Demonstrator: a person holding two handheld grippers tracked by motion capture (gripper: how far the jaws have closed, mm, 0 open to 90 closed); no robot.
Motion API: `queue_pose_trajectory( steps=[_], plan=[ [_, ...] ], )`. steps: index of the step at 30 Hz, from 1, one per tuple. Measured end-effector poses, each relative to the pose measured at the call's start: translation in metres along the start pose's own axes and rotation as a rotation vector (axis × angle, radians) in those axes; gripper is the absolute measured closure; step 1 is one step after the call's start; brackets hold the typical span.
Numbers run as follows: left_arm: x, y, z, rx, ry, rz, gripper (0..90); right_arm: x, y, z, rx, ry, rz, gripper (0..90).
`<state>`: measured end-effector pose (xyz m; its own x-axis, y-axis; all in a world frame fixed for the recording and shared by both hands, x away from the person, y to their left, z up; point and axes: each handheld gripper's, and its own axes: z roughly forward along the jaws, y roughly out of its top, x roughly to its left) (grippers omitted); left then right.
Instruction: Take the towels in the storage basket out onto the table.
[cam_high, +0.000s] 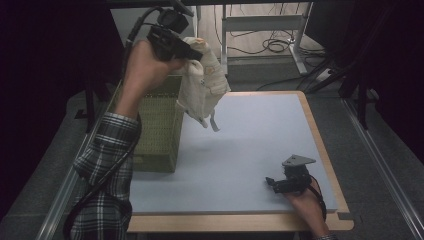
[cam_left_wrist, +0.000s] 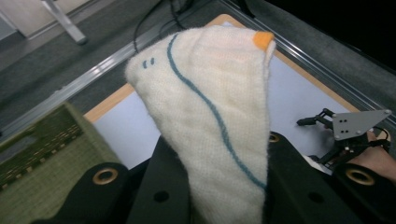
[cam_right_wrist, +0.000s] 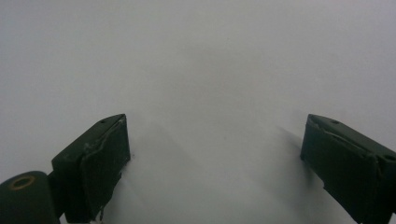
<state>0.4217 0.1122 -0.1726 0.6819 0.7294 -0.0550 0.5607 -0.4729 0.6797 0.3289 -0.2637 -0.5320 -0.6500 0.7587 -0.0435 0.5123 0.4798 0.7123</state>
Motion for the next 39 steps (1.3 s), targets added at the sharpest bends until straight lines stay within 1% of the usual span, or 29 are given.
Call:
queue_pose_trajectory(
  steps=[3, 4, 5, 7, 8, 9, 11, 12, 13, 14, 18, 19, 20, 21, 22, 23, 24, 25, 26, 28, 29, 30, 31, 33, 35, 36, 37, 38, 39],
  plan=[
    [-0.005, 0.003, 0.018, 0.016, -0.021, 0.014, 82.2, 0.000, 0.000, 0.000, -0.002, 0.001, 0.002, 8.2],
    [-0.008, 0.004, 0.031, 0.023, -0.032, 0.020, 82.2, 0.000, 0.000, 0.000, -0.002, 0.001, 0.002, 8.2],
    [-0.008, 0.004, 0.031, 0.023, -0.032, 0.020, 82.1, 0.000, 0.000, 0.000, -0.002, 0.001, 0.002, 8.2],
    [-0.011, 0.005, 0.044, 0.032, -0.044, 0.029, 82.1, 0.000, 0.000, 0.000, -0.002, 0.001, 0.002, 8.1],
    [-0.013, 0.005, 0.057, 0.041, -0.053, 0.038, 82.0, 0.000, 0.000, 0.000, 0.000, 0.001, 0.001, 8.1],
    [-0.013, 0.005, 0.057, 0.041, -0.053, 0.038, 81.9, 0.000, 0.000, 0.000, 0.000, 0.001, 0.001, 8.1],
    [-0.015, 0.005, 0.070, 0.054, -0.056, 0.046, 81.8, 0.000, 0.000, 0.000, 0.000, 0.002, 0.002, 8.1],
    [-0.015, 0.005, 0.077, 0.065, -0.055, 0.060, 81.7, 0.000, 0.000, 0.000, 0.000, 0.002, 0.002, 8.1],
    [-0.016, 0.003, 0.091, 0.070, -0.059, 0.066, 81.6, 0.000, 0.000, 0.000, 0.000, 0.002, 0.001, 8.1],
    [-0.016, 0.003, 0.091, 0.070, -0.059, 0.066, 81.5, 0.000, 0.000, 0.000, 0.000, 0.002, 0.001, 8.1],
    [-0.015, -0.002, 0.118, 0.081, -0.068, 0.078, 81.2, 0.000, 0.000, 0.000, 0.001, 0.003, 0.001, 8.2],
    [-0.015, -0.006, 0.132, 0.093, -0.076, 0.083, 81.1, 0.000, 0.000, 0.000, 0.001, 0.003, 0.001, 8.1],
    [-0.015, -0.006, 0.132, 0.093, -0.076, 0.083, 81.0, 0.000, 0.000, 0.000, 0.001, 0.003, 0.001, 8.1],
    [-0.015, -0.009, 0.139, 0.092, -0.082, 0.078, 80.9, 0.000, 0.000, 0.000, 0.001, 0.003, 0.002, 8.1],
    [-0.014, -0.015, 0.154, 0.106, -0.096, 0.082, 80.8, 0.000, 0.000, 0.000, 0.001, 0.003, 0.002, 8.2],
    [-0.014, -0.015, 0.154, 0.106, -0.096, 0.082, 80.6, 0.000, 0.000, 0.000, 0.001, 0.003, 0.002, 8.2],
    [-0.015, -0.018, 0.161, 0.111, -0.102, 0.077, 80.6, 0.000, 0.000, 0.000, 0.001, 0.003, 0.002, 8.1],
    [-0.015, -0.021, 0.168, 0.124, -0.105, 0.088, 80.4, 0.000, 0.000, 0.000, 0.001, 0.003, 0.001, 8.1],
    [-0.016, -0.025, 0.176, 0.122, -0.119, 0.084, 80.3, 0.000, 0.000, 0.000, 0.000, 0.003, 0.000, 8.1],
    [-0.018, -0.033, 0.192, 0.139, -0.138, 0.087, 79.5, 0.000, 0.000, 0.000, 0.001, 0.003, 0.000, 8.1],
    [-0.018, -0.036, 0.197, 0.145, -0.148, 0.089, 79.1, 0.000, 0.000, 0.000, 0.000, 0.003, 0.002, 8.1],
    [-0.021, -0.044, 0.211, 0.158, -0.159, 0.097, 78.5, 0.000, 0.000, 0.000, 0.000, 0.003, 0.000, 8.1],
    [-0.021, -0.044, 0.211, 0.158, -0.159, 0.097, 78.1, 0.000, 0.000, 0.000, 0.000, 0.003, 0.000, 8.1],
    [-0.025, -0.053, 0.222, 0.166, -0.186, 0.093, 77.9, 0.000, 0.000, 0.000, 0.000, 0.003, 0.000, 8.1],
    [-0.029, -0.061, 0.233, 0.177, -0.207, 0.101, 77.2, 0.000, 0.000, 0.000, 0.000, 0.002, -0.001, 8.1],
    [-0.034, -0.069, 0.244, 0.177, -0.234, 0.105, 76.5, 0.000, 0.000, 0.000, 0.000, 0.003, 0.000, 8.1],
    [-0.034, -0.069, 0.244, 0.177, -0.234, 0.105, 75.9, 0.000, 0.000, 0.000, 0.000, 0.003, 0.000, 8.1],
    [-0.040, -0.076, 0.254, 0.178, -0.253, 0.114, 75.4, 0.000, 0.000, 0.000, 0.000, 0.002, 0.000, 8.1],
    [-0.040, -0.076, 0.254, 0.178, -0.253, 0.114, 74.5, 0.000, 0.000, 0.000, 0.000, 0.002, 0.000, 8.1]
  ],
)
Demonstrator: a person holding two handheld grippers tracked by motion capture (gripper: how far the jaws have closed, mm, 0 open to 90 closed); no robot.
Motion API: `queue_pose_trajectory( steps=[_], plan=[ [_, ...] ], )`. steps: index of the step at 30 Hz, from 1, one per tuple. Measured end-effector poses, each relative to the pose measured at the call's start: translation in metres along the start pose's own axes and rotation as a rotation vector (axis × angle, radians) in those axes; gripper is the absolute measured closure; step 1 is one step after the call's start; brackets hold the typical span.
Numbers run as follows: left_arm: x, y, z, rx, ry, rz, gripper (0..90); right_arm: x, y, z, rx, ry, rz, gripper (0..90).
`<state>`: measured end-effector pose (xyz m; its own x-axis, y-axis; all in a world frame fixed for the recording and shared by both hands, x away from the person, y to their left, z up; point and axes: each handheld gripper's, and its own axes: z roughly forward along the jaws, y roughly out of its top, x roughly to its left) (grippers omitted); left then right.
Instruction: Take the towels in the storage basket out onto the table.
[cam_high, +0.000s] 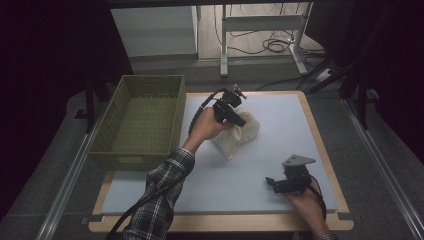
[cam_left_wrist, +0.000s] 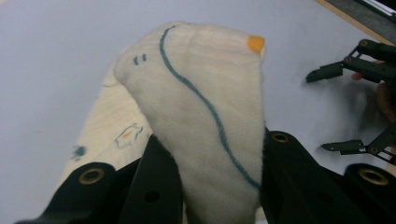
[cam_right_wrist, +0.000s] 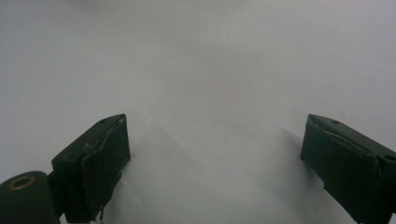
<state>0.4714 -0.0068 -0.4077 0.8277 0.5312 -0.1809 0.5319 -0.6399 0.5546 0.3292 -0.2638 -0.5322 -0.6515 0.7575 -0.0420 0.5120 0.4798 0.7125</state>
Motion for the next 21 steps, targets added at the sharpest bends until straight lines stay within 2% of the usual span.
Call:
queue_pose_trajectory(
  steps=[6, 7, 9, 10, 11, 12, 13, 15, 16, 19, 21],
  plan=[
    [-0.009, -0.010, 0.039, 0.007, -0.068, 0.021, 69.7, 0.000, 0.000, 0.000, 0.000, 0.000, -0.001, 8.1],
    [-0.013, -0.015, 0.053, 0.019, -0.080, 0.034, 62.9, 0.000, 0.000, 0.000, 0.000, 0.000, -0.001, 8.2],
    [-0.015, -0.018, 0.059, 0.015, -0.085, 0.031, 52.2, 0.000, 0.000, 0.000, 0.000, 0.000, 0.000, 8.2],
    [-0.017, -0.020, 0.066, 0.011, -0.093, 0.023, 52.2, 0.000, 0.000, 0.000, 0.000, 0.000, 0.000, 8.2],
    [-0.020, -0.024, 0.072, 0.025, -0.081, 0.045, 37.6, 0.000, 0.000, 0.000, 0.000, 0.001, 0.000, 8.2],
    [-0.020, -0.024, 0.072, 0.025, -0.081, 0.045, 33.9, 0.000, 0.000, 0.000, 0.000, 0.001, 0.000, 8.2],
    [-0.021, -0.026, 0.072, 0.026, -0.074, 0.056, 33.9, 0.000, 0.000, 0.000, -0.001, 0.001, 0.000, 8.2],
    [-0.026, -0.031, 0.065, 0.000, -0.069, 0.061, 21.9, 0.000, 0.000, 0.000, -0.002, 0.004, 0.005, 8.3],
    [-0.026, -0.031, 0.065, 0.000, -0.069, 0.061, 19.5, 0.000, 0.000, 0.000, -0.002, 0.004, 0.005, 8.3],
    [-0.030, -0.043, 0.048, -0.018, -0.056, 0.066, 16.6, -0.001, 0.000, 0.000, -0.004, 0.004, 0.004, 8.5],
    [-0.030, -0.047, 0.043, -0.025, -0.049, 0.073, 16.5, 0.000, 0.000, 0.000, -0.004, 0.005, 0.005, 9.1]
  ],
)
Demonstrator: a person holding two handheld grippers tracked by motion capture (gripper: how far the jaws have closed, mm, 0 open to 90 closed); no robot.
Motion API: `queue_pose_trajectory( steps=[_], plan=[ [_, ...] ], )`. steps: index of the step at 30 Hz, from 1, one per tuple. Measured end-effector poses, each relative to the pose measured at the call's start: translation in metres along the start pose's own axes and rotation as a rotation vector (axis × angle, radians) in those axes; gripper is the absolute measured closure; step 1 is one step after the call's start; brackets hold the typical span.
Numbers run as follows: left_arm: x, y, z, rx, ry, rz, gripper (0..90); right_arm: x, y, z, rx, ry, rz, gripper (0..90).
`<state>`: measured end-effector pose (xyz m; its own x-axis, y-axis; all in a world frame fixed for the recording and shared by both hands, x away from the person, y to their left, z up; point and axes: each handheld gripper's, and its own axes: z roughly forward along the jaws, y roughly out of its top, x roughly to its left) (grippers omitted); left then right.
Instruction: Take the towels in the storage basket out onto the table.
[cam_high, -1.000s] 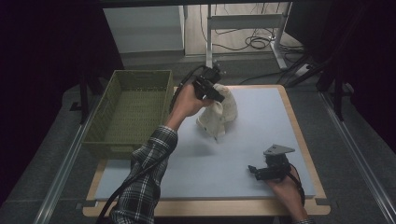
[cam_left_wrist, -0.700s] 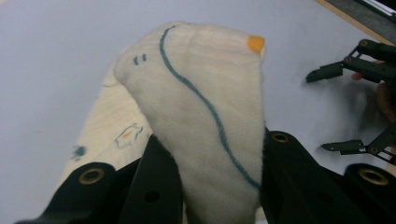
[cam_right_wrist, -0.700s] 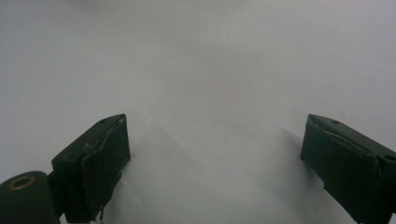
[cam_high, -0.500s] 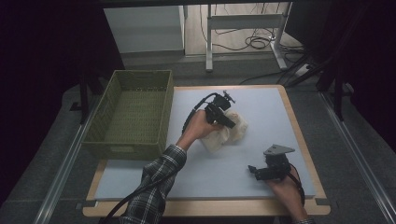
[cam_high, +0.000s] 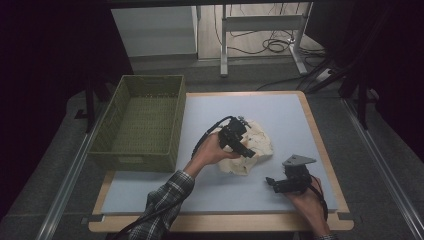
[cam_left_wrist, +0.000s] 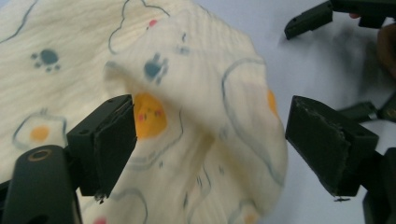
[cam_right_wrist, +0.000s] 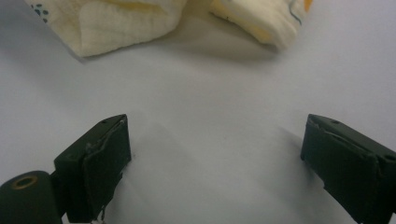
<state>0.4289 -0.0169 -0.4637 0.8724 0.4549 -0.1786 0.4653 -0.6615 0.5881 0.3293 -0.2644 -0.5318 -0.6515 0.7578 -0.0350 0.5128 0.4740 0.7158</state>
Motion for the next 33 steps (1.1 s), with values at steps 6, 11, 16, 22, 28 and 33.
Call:
queue_pose_trajectory(
  steps=[6, 11, 16, 22, 28, 33],
  plan=[
    [-0.008, -0.038, -0.024, -0.064, 0.079, -0.061, 18.6, -0.003, 0.000, -0.008, 0.001, 0.026, -0.017, 27.4],
    [-0.010, -0.066, -0.031, -0.093, 0.143, -0.095, 22.8, -0.009, 0.003, -0.018, -0.013, 0.060, -0.004, 40.3],
    [-0.013, -0.098, -0.031, -0.131, 0.203, -0.132, 31.6, -0.007, 0.016, -0.026, -0.046, 0.109, -0.012, 54.6],
    [-0.012, -0.121, -0.017, -0.166, 0.261, -0.155, 29.9, 0.014, 0.047, -0.020, -0.039, 0.204, -0.077, 60.6],
    [-0.004, -0.129, 0.002, -0.178, 0.310, -0.161, 18.5, 0.042, 0.093, 0.001, -0.006, 0.278, -0.153, 58.9],
    [-0.004, -0.130, 0.004, -0.199, 0.319, -0.161, 17.8, 0.054, 0.106, 0.032, 0.051, 0.258, -0.193, 54.2]
  ],
)
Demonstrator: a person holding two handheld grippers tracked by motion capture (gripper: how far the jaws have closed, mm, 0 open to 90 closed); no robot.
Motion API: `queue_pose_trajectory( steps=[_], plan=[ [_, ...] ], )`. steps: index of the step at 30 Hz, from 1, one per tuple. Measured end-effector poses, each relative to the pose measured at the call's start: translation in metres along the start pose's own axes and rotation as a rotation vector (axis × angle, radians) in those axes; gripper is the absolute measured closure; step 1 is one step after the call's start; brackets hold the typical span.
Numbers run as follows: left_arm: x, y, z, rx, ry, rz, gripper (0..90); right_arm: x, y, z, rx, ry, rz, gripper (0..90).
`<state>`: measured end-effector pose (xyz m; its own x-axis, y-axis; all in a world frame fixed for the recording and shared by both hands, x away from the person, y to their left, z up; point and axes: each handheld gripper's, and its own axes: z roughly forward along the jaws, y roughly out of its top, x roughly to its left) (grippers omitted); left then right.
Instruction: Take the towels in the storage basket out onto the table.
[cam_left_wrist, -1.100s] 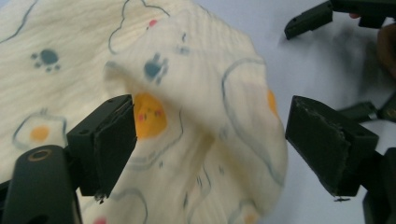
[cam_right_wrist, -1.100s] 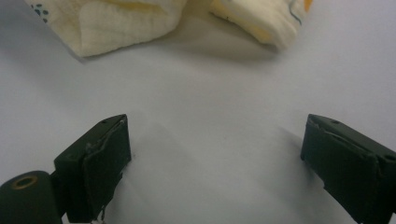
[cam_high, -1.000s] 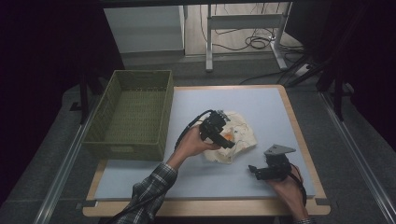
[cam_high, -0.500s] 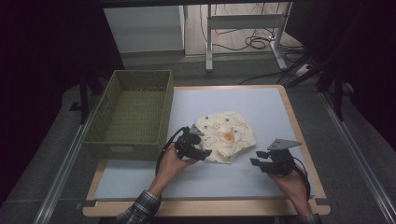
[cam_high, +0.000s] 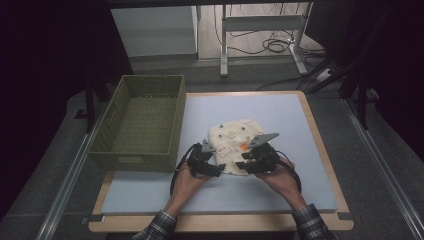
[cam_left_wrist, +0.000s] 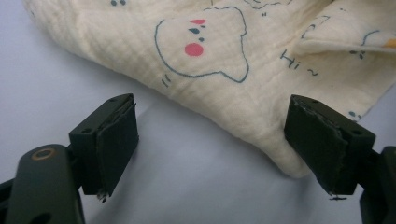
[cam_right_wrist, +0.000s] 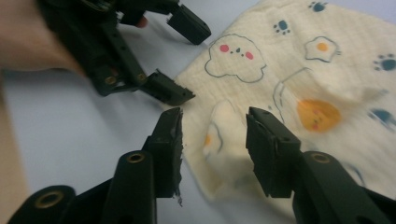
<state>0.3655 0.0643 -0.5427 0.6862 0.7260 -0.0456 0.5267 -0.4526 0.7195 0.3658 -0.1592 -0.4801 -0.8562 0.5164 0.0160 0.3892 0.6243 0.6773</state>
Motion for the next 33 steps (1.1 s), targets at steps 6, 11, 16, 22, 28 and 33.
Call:
queue_pose_trajectory(
  steps=[6, 11, 16, 22, 28, 33],
  plan=[
    [-0.002, -0.001, -0.002, -0.014, -0.011, 0.015, 28.1, 0.006, -0.008, 0.034, 0.120, -0.153, -0.135, 85.0],
    [-0.007, 0.000, -0.006, -0.026, -0.074, 0.015, 72.4, 0.002, -0.016, -0.005, 0.046, -0.170, -0.104, 86.0],
    [-0.005, 0.009, -0.023, -0.033, -0.037, 0.009, 84.4, -0.007, -0.027, -0.049, -0.013, -0.170, -0.081, 86.0],
    [-0.017, 0.019, -0.065, -0.056, -0.073, 0.014, 65.6, -0.005, -0.057, -0.096, -0.059, -0.140, -0.062, 85.5],
    [-0.014, 0.001, -0.059, -0.005, -0.067, -0.024, 50.5, -0.007, -0.107, -0.106, 0.004, -0.136, 0.046, 69.5],
    [-0.004, -0.001, -0.046, 0.006, -0.053, -0.062, 49.3, -0.024, -0.104, -0.113, -0.043, -0.171, 0.086, 65.8]
  ],
)
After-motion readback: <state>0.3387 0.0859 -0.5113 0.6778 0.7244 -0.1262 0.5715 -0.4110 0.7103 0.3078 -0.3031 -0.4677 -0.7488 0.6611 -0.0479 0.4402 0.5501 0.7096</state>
